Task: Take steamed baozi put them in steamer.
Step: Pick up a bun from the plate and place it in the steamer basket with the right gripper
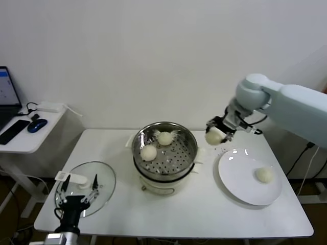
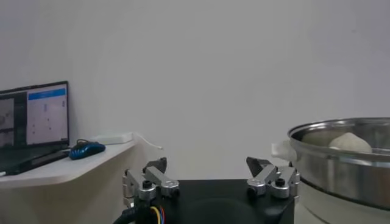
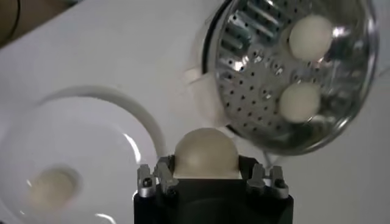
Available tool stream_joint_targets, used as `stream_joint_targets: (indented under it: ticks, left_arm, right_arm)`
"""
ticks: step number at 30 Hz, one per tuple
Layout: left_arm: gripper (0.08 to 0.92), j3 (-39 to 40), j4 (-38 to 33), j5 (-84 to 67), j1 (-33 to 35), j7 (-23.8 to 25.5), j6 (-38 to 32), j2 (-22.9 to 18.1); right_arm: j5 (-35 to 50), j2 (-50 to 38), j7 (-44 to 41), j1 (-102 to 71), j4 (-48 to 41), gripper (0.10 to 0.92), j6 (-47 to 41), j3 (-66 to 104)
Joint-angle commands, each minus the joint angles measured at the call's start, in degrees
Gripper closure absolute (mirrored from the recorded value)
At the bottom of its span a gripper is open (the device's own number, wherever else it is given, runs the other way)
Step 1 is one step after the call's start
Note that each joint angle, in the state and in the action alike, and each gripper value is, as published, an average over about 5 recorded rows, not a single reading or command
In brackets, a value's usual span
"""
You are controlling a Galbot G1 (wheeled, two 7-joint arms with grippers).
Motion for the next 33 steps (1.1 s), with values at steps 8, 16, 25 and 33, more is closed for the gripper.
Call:
stream_joint_targets:
  ticks: [8,16,25,33]
  left_arm:
    - [0.177,-0.18,-0.08,0.54,-0.06,0.00,0.46,0.18]
    - [0.177,-0.92,-0.08,0.75,1.10,-0.09,0.49,0.21]
    - [0.177,-0.75,0.26,1.15,0.84,-0.09,0.63,-0.03]
    - [0.177,-0.81,0.51,1.14,0.83,-0.09,0.61,0.08]
  right_arm:
    - [-16.52,19.83,1.63,-2.81,2.91,0.347,13.03,2.67]
    - [-21.34,21.26,1.71,-9.11,3.02,0.347,14.59,2.39]
    - [-23.27,20.58,1.67,-12.46,3.03,0.347,15.22,1.93]
    - [-24.02,20.00,1.63,-14.23,3.21,0.347,15.38,1.98]
